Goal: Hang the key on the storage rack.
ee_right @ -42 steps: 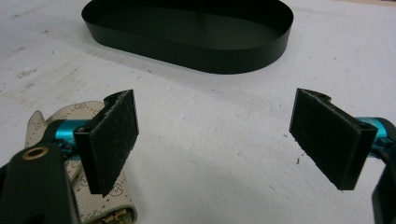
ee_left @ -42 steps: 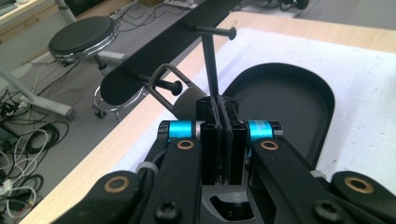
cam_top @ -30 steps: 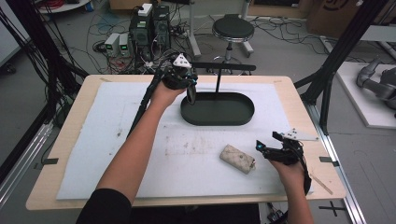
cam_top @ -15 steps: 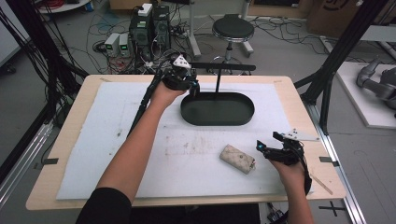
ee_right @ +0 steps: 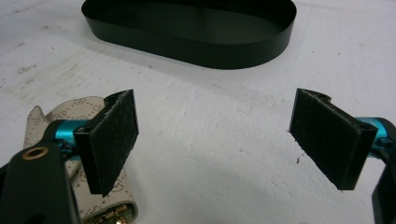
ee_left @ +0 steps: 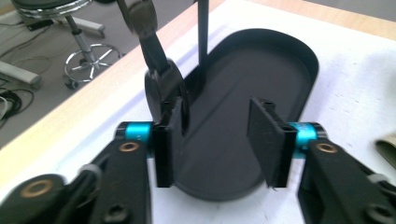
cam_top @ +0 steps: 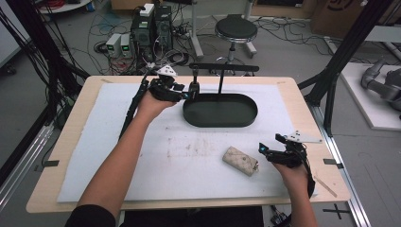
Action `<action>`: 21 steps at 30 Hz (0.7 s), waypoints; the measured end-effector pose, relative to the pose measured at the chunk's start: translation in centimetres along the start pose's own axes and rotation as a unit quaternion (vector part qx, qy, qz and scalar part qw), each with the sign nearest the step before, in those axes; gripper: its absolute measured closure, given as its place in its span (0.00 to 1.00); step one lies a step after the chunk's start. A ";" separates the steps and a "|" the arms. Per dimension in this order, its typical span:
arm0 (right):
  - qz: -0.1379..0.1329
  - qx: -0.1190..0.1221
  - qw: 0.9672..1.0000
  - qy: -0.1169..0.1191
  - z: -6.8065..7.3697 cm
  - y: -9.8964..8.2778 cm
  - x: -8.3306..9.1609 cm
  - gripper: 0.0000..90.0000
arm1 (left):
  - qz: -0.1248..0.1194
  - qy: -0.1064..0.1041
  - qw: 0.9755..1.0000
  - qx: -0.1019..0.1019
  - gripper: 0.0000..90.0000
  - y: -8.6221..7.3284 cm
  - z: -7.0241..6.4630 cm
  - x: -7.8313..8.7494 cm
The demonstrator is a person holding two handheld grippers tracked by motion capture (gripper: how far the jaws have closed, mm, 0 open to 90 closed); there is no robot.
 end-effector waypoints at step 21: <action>0.003 0.005 1.000 -0.004 0.0 0.1 -0.4 0.18 | -0.029 -0.021 0.999 0.039 0.32 -8.9 -1.2 7.4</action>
Point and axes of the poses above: each handheld gripper's, and its own axes: x roughly backward along the jaws, y roughly out of its top, z roughly to its left, the point moved 7 cm from there along -x, roughly forward along the jaws, and after that the axes turned 6 degrees about y, right-handed, at the moved point
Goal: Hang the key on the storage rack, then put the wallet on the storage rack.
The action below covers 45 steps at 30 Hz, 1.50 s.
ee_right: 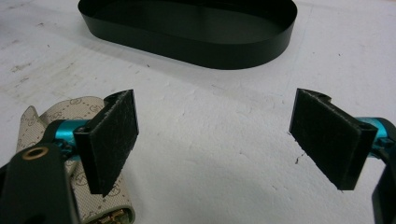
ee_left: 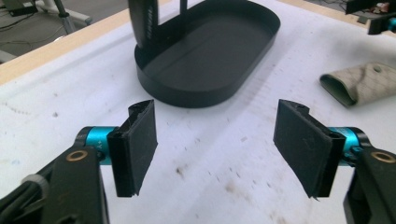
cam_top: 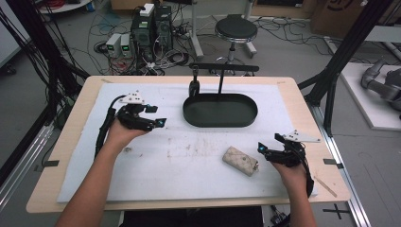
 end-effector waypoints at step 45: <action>0.005 -0.003 1.000 0.015 0.0 0.1 -0.7 0.18 | 0.007 0.036 0.999 0.004 0.18 -7.5 1.2 4.3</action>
Point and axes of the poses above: each handheld gripper's, and its own axes: x roughly backward along the jaws, y roughly out of its top, z roughly to its left, the point moved 7 cm from there along -x, roughly forward along the jaws, and after that the axes turned 6 degrees about y, right-handed, at the moved point
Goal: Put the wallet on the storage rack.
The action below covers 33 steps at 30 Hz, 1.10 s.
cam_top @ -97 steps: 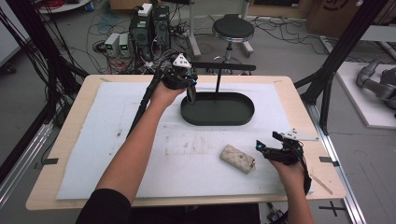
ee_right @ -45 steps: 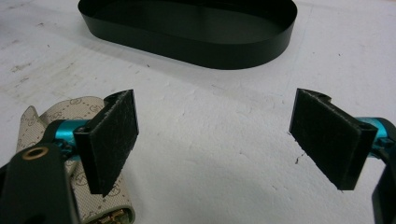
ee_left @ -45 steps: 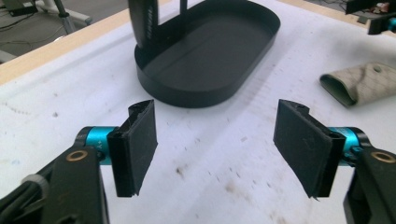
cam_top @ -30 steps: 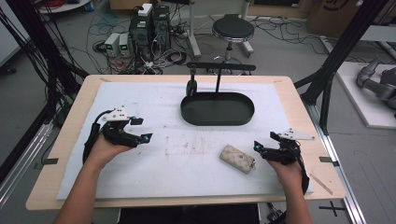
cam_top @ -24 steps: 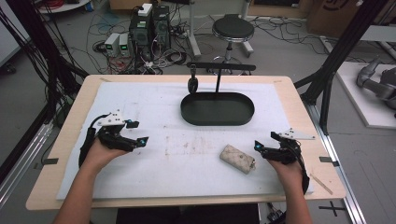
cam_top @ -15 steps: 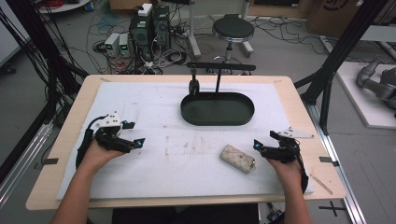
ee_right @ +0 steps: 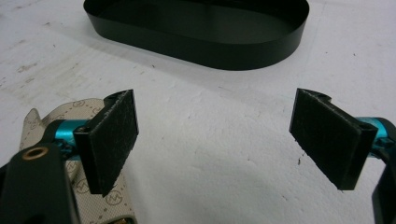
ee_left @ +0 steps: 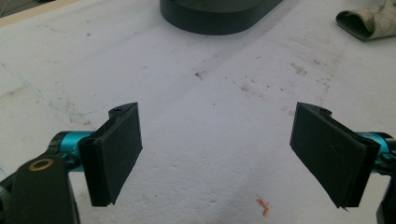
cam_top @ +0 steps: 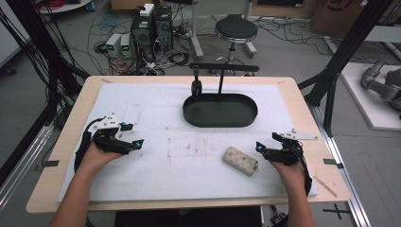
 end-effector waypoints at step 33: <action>0.041 0.076 0.988 0.129 5.7 -1.3 -0.2 0.18 | -0.011 0.006 1.000 0.009 0.19 0.4 0.3 0.4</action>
Point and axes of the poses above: each handheld gripper's, and its own axes: x roughly backward along the jaws, y roughly out of its top, z roughly to its left, the point moved 7 cm from there along -x, roughly forward along the jaws, and after that the axes turned 6 degrees about y, right-handed, at the moved point
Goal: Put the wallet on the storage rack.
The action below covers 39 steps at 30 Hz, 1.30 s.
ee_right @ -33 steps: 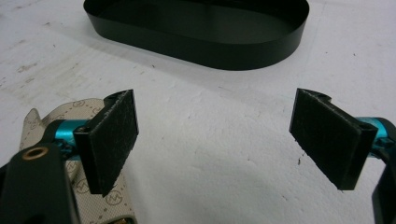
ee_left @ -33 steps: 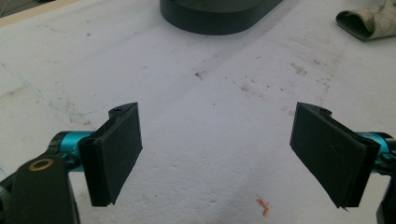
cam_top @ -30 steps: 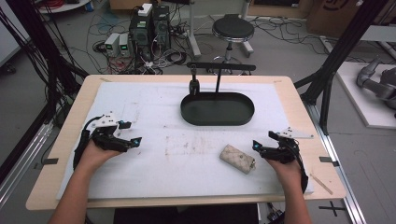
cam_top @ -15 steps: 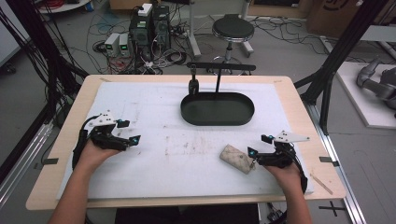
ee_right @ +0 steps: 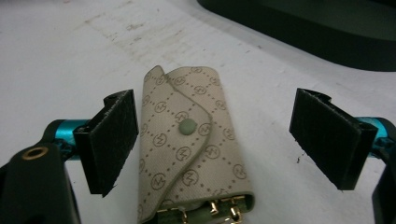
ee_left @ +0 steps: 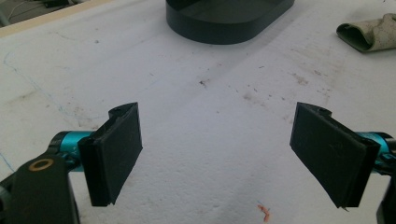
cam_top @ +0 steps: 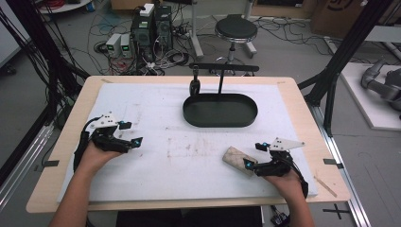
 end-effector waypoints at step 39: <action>0.067 0.054 0.996 0.001 0.3 0.7 -1.6 0.40 | 0.008 0.005 1.000 -0.017 0.19 0.0 -0.3 -0.2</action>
Point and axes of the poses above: each handheld gripper's, and its own axes: x roughly backward along the jaws, y roughly out of its top, z roughly to its left, the point moved 7 cm from there along -x, roughly forward along the jaws, and after that the axes turned 6 degrees about y, right-handed, at the moved point
